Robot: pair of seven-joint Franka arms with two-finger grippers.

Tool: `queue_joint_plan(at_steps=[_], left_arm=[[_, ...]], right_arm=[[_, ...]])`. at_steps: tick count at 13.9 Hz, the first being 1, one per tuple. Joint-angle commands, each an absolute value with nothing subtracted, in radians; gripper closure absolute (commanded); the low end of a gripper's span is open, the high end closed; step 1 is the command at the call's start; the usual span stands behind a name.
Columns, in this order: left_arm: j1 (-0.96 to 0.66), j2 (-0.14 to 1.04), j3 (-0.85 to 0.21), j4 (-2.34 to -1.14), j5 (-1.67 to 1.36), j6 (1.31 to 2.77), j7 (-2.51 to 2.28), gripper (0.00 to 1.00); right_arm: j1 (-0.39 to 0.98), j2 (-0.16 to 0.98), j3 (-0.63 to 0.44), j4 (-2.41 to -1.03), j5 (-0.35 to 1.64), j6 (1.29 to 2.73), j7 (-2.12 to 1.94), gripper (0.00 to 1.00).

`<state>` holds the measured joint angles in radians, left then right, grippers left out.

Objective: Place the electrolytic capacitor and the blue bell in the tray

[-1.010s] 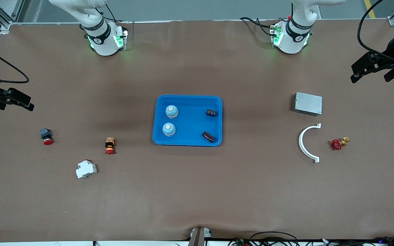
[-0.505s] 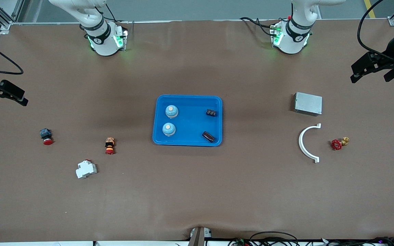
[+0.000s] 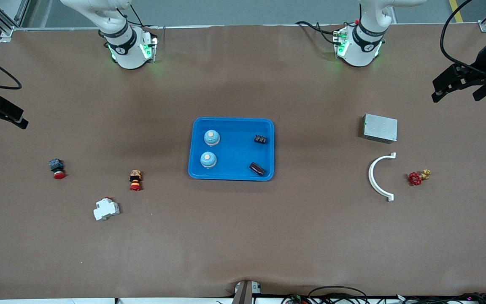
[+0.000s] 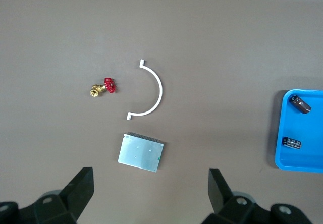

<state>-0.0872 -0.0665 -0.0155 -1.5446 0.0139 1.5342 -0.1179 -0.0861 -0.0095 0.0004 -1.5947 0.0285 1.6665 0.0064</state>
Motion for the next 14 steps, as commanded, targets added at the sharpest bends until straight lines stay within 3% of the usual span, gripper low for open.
queue_joint_plan(at_steps=[1,14], left_arm=[[-0.091,-0.077,-0.020,-1.540,0.025,1.522,-0.110,0.00],[-0.080,-0.071,-0.015,-1.537,0.026,1.486,-0.109,0.00]], right_arm=[[-0.106,-0.018,0.018,-1.588,0.032,1.652,0.008,0.00],[-0.100,-0.017,0.021,-1.588,0.021,1.652,0.006,0.00]])
